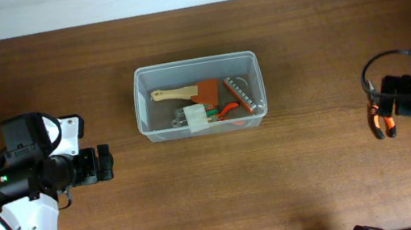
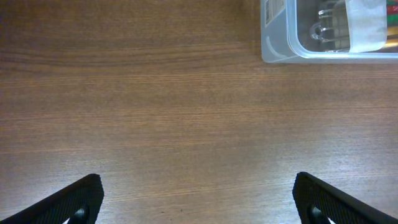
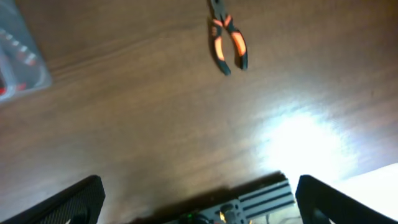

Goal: Pack container
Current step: 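Move right gripper to the orange-black pliers and grasp them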

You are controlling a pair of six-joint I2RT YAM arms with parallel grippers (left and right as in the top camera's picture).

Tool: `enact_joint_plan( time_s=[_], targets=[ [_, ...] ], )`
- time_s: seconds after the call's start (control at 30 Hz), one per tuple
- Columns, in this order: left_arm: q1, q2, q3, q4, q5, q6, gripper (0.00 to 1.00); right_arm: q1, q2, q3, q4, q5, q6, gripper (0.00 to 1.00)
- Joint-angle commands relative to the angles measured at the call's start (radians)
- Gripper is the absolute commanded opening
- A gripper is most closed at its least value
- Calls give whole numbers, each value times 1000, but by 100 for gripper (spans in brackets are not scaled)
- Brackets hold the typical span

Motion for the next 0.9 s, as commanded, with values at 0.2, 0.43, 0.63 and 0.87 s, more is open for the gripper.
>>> enact_joint_plan(
  time_s=[0.2, 0.43, 0.63, 0.87],
  targets=[
    [2, -11, -3, -2, 18, -9, 99, -33, 196, -277, 350, -14, -196, 99],
    [2, -11, -3, -1, 18, -8, 99, -33, 402, -277, 424, -13, -220, 99],
    [2, -11, -3, -4, 18, -9, 99, -33, 514, -277, 488, -13, -220, 98],
    [2, -11, -3, -4, 18, -9, 99, -33, 597, -277, 528, -14, -219, 99]
  ],
)
